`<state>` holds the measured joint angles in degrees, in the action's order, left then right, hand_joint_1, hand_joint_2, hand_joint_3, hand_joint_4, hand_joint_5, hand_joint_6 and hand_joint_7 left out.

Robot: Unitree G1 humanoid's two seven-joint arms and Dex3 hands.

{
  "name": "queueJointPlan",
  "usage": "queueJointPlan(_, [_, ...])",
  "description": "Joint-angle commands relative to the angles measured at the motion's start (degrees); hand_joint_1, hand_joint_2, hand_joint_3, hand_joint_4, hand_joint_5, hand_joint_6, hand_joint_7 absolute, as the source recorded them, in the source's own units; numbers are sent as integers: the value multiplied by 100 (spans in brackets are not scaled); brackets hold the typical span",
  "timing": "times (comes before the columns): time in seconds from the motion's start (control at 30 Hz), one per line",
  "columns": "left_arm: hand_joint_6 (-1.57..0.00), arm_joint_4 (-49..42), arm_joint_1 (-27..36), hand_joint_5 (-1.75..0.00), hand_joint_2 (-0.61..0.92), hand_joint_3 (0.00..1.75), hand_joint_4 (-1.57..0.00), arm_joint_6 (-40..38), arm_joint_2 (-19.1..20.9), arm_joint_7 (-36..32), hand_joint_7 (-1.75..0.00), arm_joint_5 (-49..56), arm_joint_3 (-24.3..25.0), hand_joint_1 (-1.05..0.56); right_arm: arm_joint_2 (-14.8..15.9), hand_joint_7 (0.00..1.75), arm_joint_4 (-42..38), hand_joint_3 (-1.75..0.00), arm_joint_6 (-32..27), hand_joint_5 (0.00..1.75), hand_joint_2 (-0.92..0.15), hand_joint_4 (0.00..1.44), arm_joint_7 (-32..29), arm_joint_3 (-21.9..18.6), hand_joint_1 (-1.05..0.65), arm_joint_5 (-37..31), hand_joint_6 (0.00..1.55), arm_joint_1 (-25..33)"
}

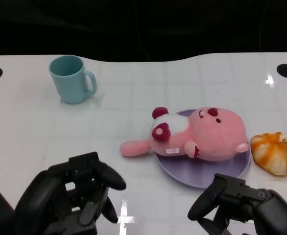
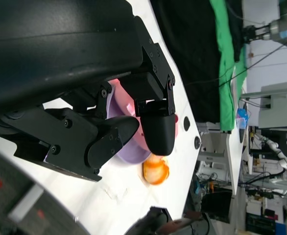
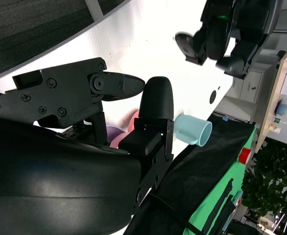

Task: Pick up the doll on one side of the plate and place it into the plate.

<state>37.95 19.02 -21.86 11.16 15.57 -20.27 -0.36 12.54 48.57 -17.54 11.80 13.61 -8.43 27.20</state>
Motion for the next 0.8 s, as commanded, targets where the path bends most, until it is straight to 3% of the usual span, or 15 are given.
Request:
queueJointPlan(0.03, [-79,51,122,-173,53,124,-83,-101,64,26,-147,-124,66,-10,55,129,22,-34,19,157,-92,64,51,-98,-27,113,58,20])
queueJointPlan(0.23, [-74,-253,195,-175,48,133,-87,-257,74,250,-166,-610,143,-10,123,129,-7,-34,203,157,-92,64,119,-229,-26,197,59,105])
queueJointPlan(0.8, [-78,-457,54,-175,42,136,-90,-444,179,217,-164,-808,79,-13,183,130,-18,-35,377,159,-92,65,189,-341,-25,224,59,221])
